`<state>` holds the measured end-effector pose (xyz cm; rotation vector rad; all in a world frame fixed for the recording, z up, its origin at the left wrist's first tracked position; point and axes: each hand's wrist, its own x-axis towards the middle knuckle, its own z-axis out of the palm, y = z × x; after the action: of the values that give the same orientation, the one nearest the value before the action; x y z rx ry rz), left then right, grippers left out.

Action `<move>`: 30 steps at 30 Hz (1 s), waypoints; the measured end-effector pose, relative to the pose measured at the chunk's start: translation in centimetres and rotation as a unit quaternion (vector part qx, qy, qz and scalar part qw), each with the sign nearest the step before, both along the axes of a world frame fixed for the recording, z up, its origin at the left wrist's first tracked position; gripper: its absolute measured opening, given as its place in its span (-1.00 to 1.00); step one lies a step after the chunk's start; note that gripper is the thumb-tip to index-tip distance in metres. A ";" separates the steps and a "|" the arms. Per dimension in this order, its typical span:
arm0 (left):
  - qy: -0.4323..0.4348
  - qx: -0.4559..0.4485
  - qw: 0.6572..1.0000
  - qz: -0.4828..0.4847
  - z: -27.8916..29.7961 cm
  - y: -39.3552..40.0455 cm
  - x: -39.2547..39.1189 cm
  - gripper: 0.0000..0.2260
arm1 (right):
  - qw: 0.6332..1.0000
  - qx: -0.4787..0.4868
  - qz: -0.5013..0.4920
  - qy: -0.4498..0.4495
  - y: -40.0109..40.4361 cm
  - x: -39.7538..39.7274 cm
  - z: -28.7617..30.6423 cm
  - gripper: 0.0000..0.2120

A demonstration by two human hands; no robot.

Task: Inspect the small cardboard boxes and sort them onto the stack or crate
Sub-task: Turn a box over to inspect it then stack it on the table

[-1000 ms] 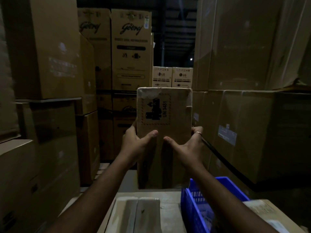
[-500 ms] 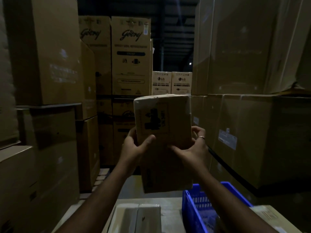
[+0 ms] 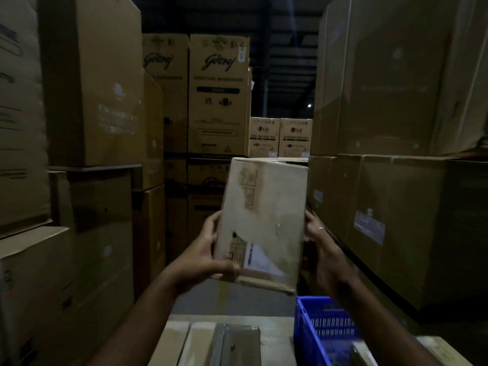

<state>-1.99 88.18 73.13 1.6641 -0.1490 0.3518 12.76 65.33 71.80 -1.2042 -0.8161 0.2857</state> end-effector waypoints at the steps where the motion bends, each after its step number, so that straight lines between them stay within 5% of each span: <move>1: 0.001 0.031 1.000 -0.002 -0.4 -0.7 0.1 0.02 | 1.000 -0.012 -0.014 0.007 0.4 -0.1 0.4 -0.33; 4: -0.020 0.036 0.996 0.078 -0.9 -2.9 1.2 -0.18 | 0.993 -0.034 -0.109 0.014 2.0 -0.7 0.4 0.07; 6: -0.058 0.024 0.987 0.149 -0.7 -3.9 1.8 -0.28 | 0.981 -0.065 -0.182 -0.023 2.7 -1.3 0.2 0.13; 9: -0.083 0.045 0.972 0.213 -0.2 -4.5 2.1 -0.39 | 0.967 -0.072 -0.232 -0.072 3.0 -1.6 -0.1 0.05; 13: -0.069 0.057 0.971 0.220 -0.1 -4.6 2.4 -0.32 | 0.949 -0.074 -0.276 -0.131 3.1 -2.3 0.4 -0.29; 21: -0.074 0.067 0.962 0.253 0.5 -4.8 2.2 -0.35 | 0.917 -0.083 -0.345 -0.180 3.2 -3.5 0.5 -0.26; 30: -0.088 0.142 0.938 0.304 0.6 -5.3 2.3 -0.15 | 0.914 -0.048 -0.360 -0.183 3.1 -4.8 0.7 -0.39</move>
<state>0.27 82.86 73.69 1.9420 0.2026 0.9866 8.00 68.40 72.48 -1.5913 -0.6228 -0.5256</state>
